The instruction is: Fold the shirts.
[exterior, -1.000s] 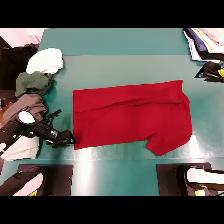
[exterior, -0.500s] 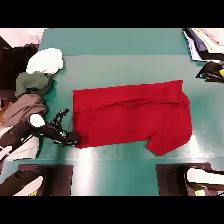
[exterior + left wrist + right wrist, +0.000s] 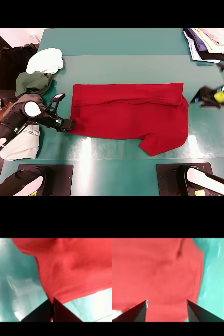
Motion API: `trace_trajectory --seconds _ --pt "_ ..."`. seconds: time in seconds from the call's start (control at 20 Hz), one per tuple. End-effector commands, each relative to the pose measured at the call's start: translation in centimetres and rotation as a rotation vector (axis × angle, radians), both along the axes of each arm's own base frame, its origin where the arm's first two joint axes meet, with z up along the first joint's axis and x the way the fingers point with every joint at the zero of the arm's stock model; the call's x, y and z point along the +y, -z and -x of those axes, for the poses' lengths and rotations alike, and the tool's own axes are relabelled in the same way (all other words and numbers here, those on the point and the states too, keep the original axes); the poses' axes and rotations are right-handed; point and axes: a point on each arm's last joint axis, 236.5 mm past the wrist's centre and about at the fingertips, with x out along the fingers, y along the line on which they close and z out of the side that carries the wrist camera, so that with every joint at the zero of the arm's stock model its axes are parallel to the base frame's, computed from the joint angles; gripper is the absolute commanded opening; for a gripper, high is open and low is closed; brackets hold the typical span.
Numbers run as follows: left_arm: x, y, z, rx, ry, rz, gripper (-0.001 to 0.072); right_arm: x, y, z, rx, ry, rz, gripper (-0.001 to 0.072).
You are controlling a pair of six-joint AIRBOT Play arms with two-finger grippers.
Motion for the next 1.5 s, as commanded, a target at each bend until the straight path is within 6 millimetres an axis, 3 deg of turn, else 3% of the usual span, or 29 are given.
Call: trace_trajectory --seconds 0.0,0.15,0.3,0.45,0.6,0.65,0.7,0.8,0.85,1.0,1.1,1.2,1.45 --pt "0.3 -1.1 -1.5 -0.054 0.003 -0.016 0.0022 2.2 4.0 7.6 0.135 0.043 -0.061 0.0555" --pt "0.3 -1.1 -1.5 -0.054 0.004 -0.015 0.0022 3.8 6.5 12.2 0.220 0.092 -0.098 0.0554" --pt "0.3 -1.1 -1.5 -0.054 0.004 -0.015 0.0022 5.2 8.5 15.0 0.280 0.102 -0.123 0.0553" --pt "0.2 -1.1 -1.5 -0.054 0.004 -0.014 0.0022 5.6 10.1 15.8 0.282 0.119 -0.121 0.0552" --pt "0.1 -1.2 -1.5 -0.053 0.002 -0.009 0.0022 5.4 11.4 14.9 0.236 0.147 -0.106 0.0552" --pt "-0.1 -1.2 -1.5 -0.052 -0.001 -0.001 0.0022 5.3 11.6 14.8 0.227 0.151 -0.101 0.0519" --pt "-0.2 -1.3 -1.5 -0.050 -0.003 0.006 0.0022 5.1 11.7 14.5 0.216 0.155 -0.096 0.0439" --pt "-0.3 -1.3 -1.4 -0.049 -0.005 0.011 0.0022 5.3 11.7 13.5 0.180 0.169 -0.106 0.0432" --pt "-0.3 -1.3 -1.4 -0.048 -0.005 0.011 0.0022 5.4 11.6 13.2 0.166 0.168 -0.114 0.0375" --pt "-0.3 -1.2 -0.8 -0.022 0.006 0.009 0.0021 5.7 11.5 13.3 0.158 0.123 -0.126 0.0013" --pt "-0.2 -1.5 0.0 -0.005 0.027 0.006 0.0021 5.9 10.7 13.5 0.172 0.108 -0.137 0.0016" --pt "-0.1 -3.0 -0.2 -0.034 0.042 0.002 0.0021 5.6 8.5 12.7 0.141 0.087 -0.131 0.0015" --pt "-0.7 -8.6 -4.1 -0.220 0.031 0.031 0.0022 2.9 1.6 7.3 -0.097 0.114 -0.025 0.0014"
